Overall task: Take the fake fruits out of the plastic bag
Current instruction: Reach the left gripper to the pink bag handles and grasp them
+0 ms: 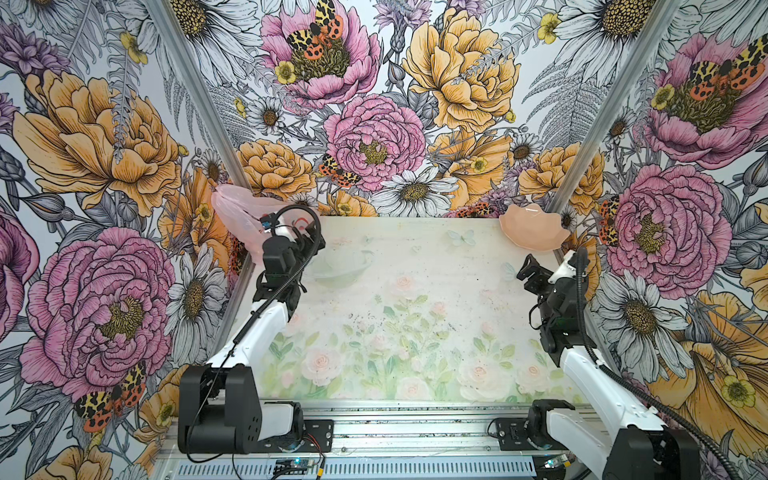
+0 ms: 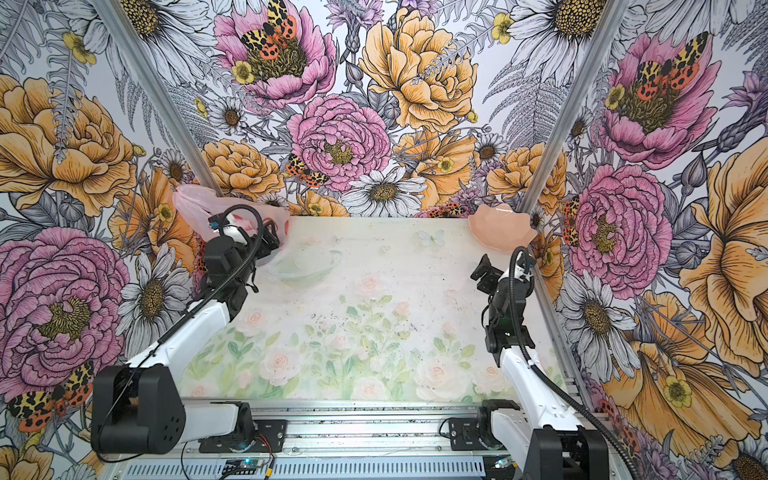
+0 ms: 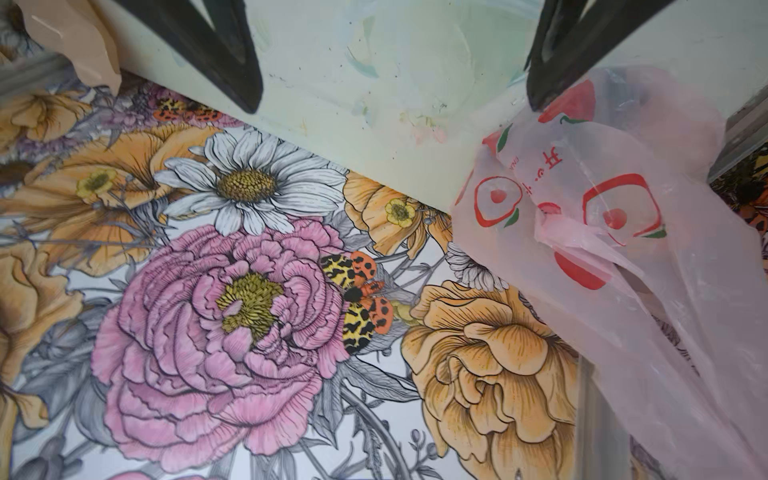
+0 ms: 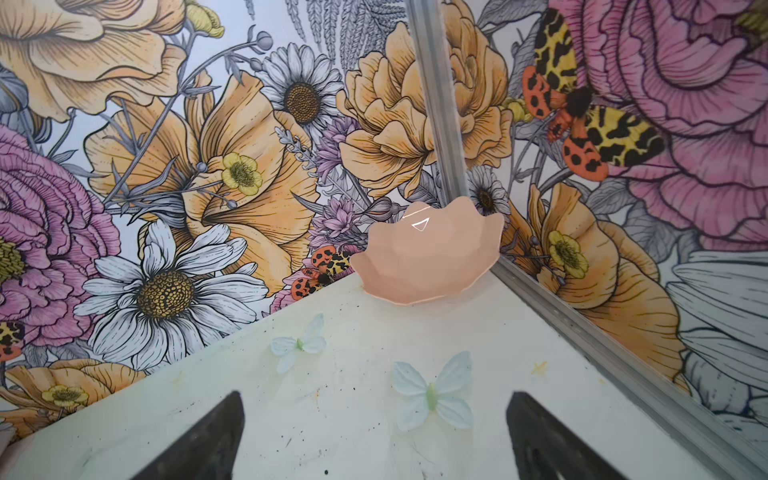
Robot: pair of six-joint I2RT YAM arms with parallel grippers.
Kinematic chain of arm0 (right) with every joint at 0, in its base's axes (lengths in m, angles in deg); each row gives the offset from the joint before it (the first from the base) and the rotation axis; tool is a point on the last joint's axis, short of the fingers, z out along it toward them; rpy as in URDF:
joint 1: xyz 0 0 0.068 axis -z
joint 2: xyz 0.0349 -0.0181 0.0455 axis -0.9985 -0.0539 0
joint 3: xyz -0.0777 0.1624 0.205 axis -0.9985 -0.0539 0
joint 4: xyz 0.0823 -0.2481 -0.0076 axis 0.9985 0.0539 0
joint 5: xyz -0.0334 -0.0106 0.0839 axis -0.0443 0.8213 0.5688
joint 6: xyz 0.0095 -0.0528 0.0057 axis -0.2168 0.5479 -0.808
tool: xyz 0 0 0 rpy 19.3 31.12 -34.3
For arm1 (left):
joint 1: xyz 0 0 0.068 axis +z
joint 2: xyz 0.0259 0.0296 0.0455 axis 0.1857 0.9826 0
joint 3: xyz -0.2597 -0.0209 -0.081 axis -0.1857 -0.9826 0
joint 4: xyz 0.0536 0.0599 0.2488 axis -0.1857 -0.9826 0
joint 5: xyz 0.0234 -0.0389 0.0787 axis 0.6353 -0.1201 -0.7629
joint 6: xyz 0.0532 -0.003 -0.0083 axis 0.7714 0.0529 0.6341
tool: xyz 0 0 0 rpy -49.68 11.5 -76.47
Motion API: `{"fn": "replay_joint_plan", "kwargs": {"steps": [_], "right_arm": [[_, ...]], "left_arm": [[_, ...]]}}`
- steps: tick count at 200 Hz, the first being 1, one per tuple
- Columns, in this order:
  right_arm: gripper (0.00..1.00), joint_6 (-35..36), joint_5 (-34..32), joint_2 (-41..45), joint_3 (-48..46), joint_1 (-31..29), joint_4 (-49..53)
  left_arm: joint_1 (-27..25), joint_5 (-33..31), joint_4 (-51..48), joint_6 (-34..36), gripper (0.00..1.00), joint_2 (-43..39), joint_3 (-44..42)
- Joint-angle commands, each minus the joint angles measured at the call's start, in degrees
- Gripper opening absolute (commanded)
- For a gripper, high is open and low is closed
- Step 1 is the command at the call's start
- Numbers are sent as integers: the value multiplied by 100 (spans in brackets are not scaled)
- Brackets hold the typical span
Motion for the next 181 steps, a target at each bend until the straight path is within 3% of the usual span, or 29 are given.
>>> {"fn": "replay_joint_plan", "kwargs": {"steps": [1,13,48,74,94,116,130,181], "right_arm": [[98,-366,811,-184,91,157,421],[98,-344,1016,-288,194,159,468],[97,-340,1184,-419,199,126,407],[97,-357,1190,-493,174,116,372],[96,-373,1215,-607,212,107,363],[95,-423,1286,-793,276,91,364],[93,-448,1346,-914,329,91,414],[91,-481,1337,-1022,429,25,599]], "left_arm": [[392,1497,-370,-986,99,729,472],[242,618,-809,-723,99,888,836],[69,-785,-821,-512,99,1433,1488],[-176,-2899,-669,10,99,1471,1504],[-222,-3716,-481,437,99,1587,1622],[-109,-4201,-601,469,99,1764,1929],[33,-4436,-986,75,99,1890,2246],[682,-3186,-811,-348,99,2225,2540]]}}
